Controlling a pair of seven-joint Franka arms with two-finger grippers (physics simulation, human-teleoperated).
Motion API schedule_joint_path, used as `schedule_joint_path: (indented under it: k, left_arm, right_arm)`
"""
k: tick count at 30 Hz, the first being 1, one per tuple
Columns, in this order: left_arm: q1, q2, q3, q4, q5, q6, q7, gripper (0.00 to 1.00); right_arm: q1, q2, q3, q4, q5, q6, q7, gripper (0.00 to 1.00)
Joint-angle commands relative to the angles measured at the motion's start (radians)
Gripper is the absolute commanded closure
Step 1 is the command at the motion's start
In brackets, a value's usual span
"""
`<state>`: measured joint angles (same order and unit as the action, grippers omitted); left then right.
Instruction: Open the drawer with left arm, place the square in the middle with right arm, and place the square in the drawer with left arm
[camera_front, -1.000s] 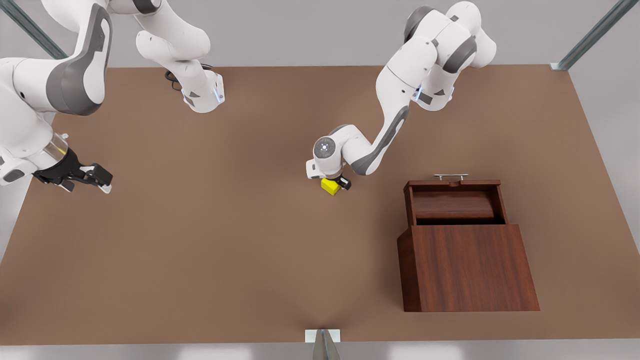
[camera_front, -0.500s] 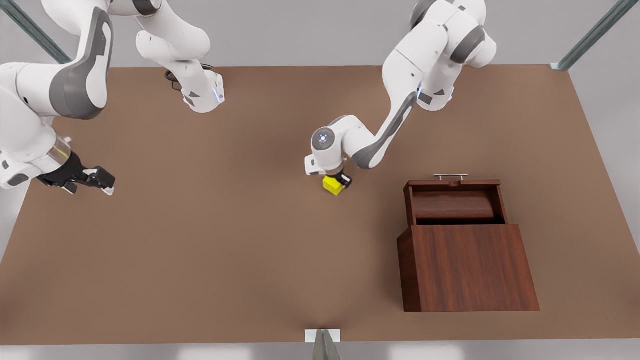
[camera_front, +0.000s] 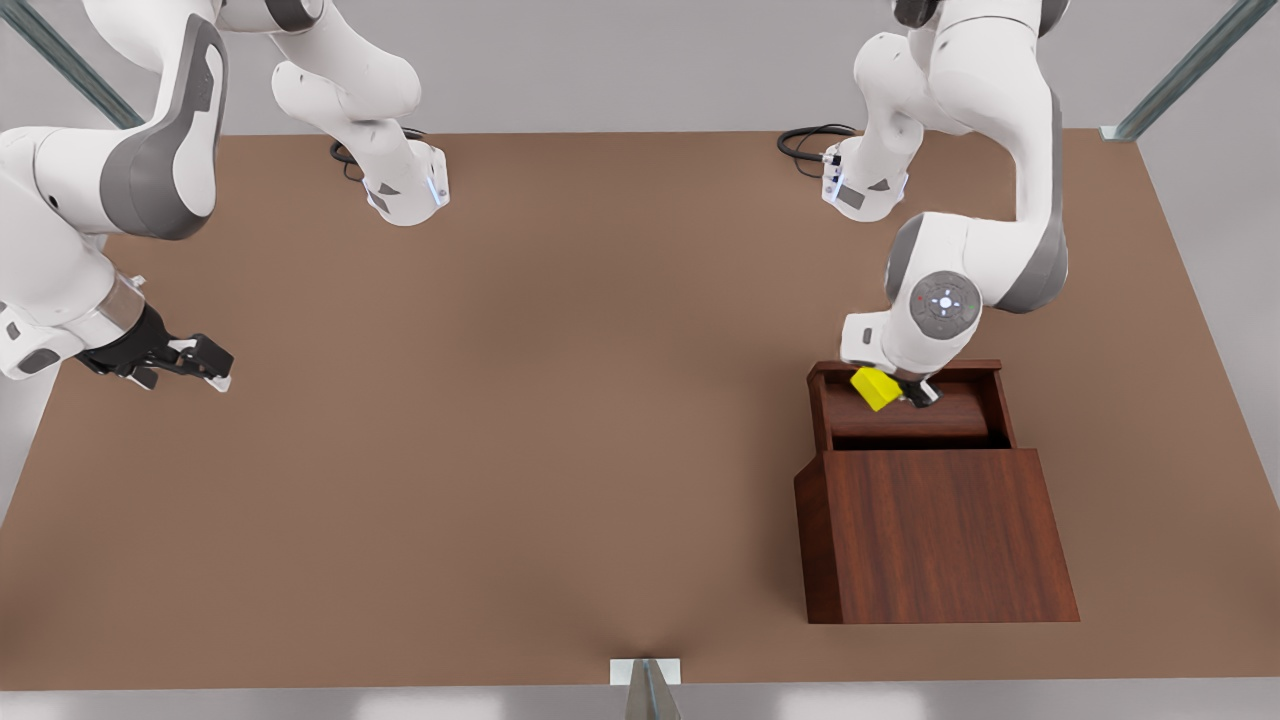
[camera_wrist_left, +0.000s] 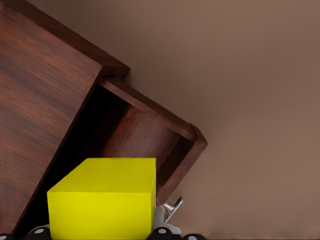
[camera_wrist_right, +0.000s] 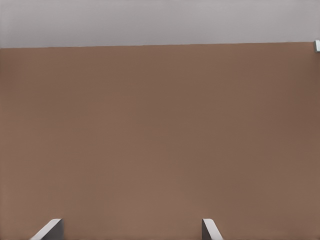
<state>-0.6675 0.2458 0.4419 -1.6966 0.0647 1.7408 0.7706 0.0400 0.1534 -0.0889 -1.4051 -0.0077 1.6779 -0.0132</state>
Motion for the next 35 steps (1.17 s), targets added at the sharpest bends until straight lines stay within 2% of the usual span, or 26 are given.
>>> schedule_joint_path:
  k: [1,5,9,10,17,22,24,25,27,29,31,35]
  left_arm:
    - [-0.004,0.004,0.009,0.000,-0.039,0.000,0.013,0.32]
    - [0.008,0.062,0.070,0.000,-0.078,0.028,0.107,0.31]
    - [0.039,0.109,0.072,0.000,-0.095,0.029,0.137,0.29]
    - [0.040,0.116,0.072,0.000,-0.097,0.028,0.141,0.00]
    - [0.039,0.119,0.073,0.015,-0.143,-0.027,0.099,0.00]
    - [0.039,0.115,0.092,0.235,-0.200,-0.256,-0.252,0.00]
    - [0.075,0.098,0.077,0.305,-0.203,-0.282,-0.393,0.00]
    - [0.209,0.093,-0.087,0.359,-0.184,-0.284,-0.510,0.00]
    - [0.382,0.092,-0.305,0.413,-0.117,-0.271,-0.691,0.00]
    - [0.520,0.052,-0.465,0.413,-0.043,-0.256,-0.731,0.00]
    - [0.609,0.012,-0.572,0.397,0.007,-0.213,-0.763,0.00]
    - [0.611,-0.025,-0.574,0.341,0.052,-0.175,-0.789,0.00]
  right_arm:
    - [0.000,0.000,0.000,0.000,-0.002,-0.001,-0.001,0.00]
    - [0.001,0.005,0.000,0.000,-0.002,0.002,-0.001,0.00]
    - [0.001,0.005,0.000,0.000,-0.002,0.000,-0.001,0.00]
    - [0.001,0.005,0.000,0.000,-0.002,-0.001,0.001,0.00]
    - [0.001,0.005,0.000,0.000,0.000,0.000,-0.001,0.00]
    - [0.000,0.006,0.000,0.000,-0.002,0.003,-0.001,0.00]
    - [0.000,0.006,0.000,0.000,-0.002,0.003,-0.001,0.00]
    - [0.000,0.006,0.000,0.000,0.000,0.003,0.001,0.00]
    - [0.000,0.006,0.000,0.000,-0.002,0.003,0.001,0.00]
    - [-0.002,0.006,0.000,0.002,0.000,0.003,0.001,0.00]
    - [-0.003,0.006,0.000,0.002,-0.002,0.003,0.001,0.00]
    - [-0.008,0.008,0.000,0.002,0.000,0.006,0.001,0.00]
